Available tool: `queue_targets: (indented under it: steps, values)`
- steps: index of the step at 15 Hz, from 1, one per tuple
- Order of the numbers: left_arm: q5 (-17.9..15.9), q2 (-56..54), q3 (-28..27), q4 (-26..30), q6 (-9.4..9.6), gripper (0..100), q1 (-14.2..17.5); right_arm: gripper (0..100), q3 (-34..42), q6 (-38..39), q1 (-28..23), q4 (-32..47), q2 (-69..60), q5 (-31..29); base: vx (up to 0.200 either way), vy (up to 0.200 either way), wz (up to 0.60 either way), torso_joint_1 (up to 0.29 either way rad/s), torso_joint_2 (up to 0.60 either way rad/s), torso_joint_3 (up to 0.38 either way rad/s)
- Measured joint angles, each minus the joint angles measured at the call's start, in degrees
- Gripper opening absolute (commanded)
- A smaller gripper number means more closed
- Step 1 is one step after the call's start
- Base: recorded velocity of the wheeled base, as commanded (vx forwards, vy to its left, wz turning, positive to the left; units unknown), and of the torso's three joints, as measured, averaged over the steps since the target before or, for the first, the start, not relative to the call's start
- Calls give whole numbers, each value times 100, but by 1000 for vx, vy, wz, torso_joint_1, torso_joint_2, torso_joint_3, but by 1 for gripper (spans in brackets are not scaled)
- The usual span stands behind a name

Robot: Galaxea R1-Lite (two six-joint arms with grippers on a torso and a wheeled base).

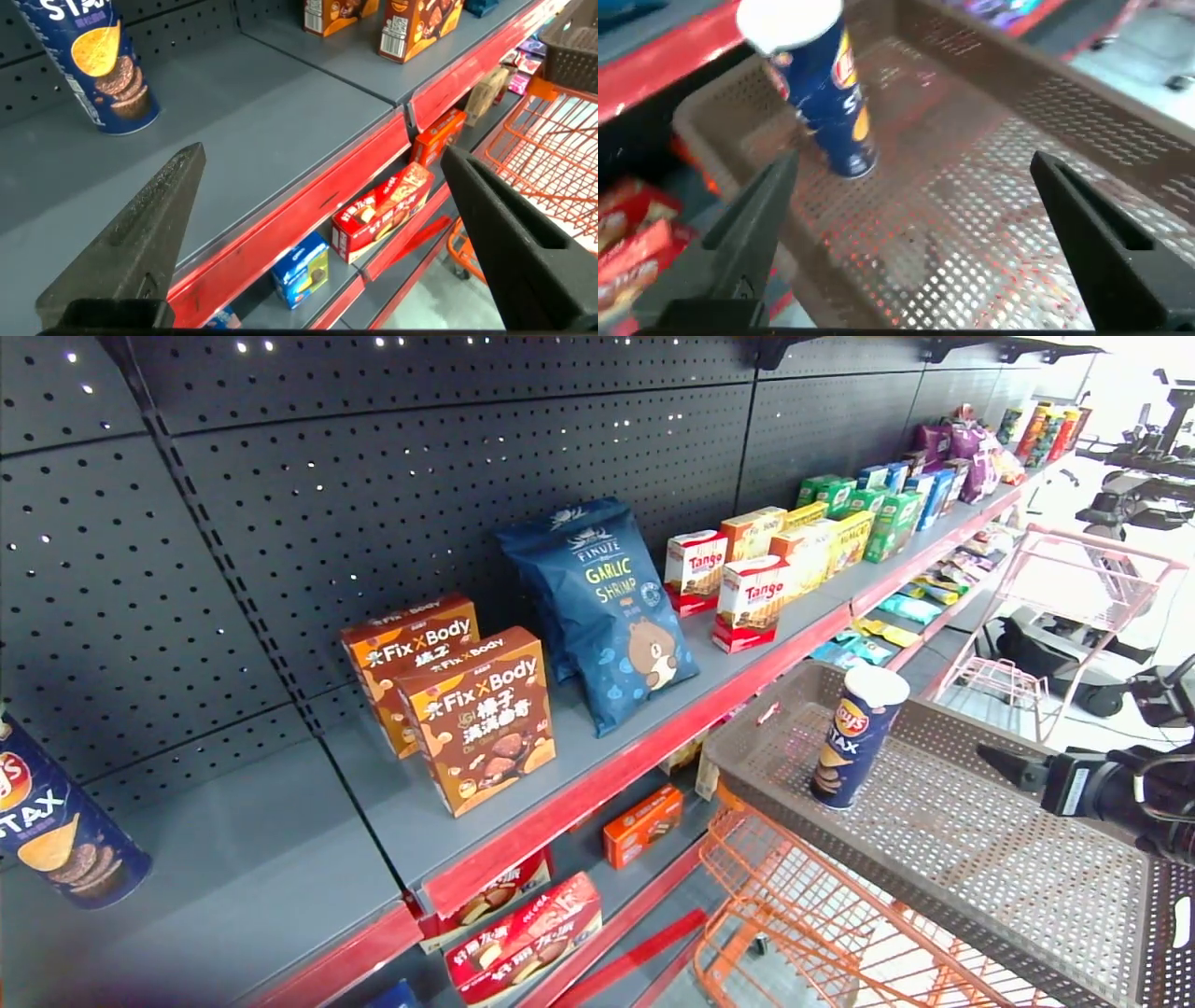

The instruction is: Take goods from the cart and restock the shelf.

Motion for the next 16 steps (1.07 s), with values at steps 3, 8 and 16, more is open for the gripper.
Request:
queue_targets:
  steps: [3,8,16]
  values:
    - [0,0,0,0,-1,100,2,100,-129,-336,18,-60,461,616,0,0,0,0,0,0]
    - [0,0,0,0,-1,100,0,100,-581,-590,73,-523,1302,945,0,0,0,0,0,0]
    - [-5,0,0,0,-1,100,0,100,-1902,-788,182,-552,2517,1221,0,0,0,0,0,0]
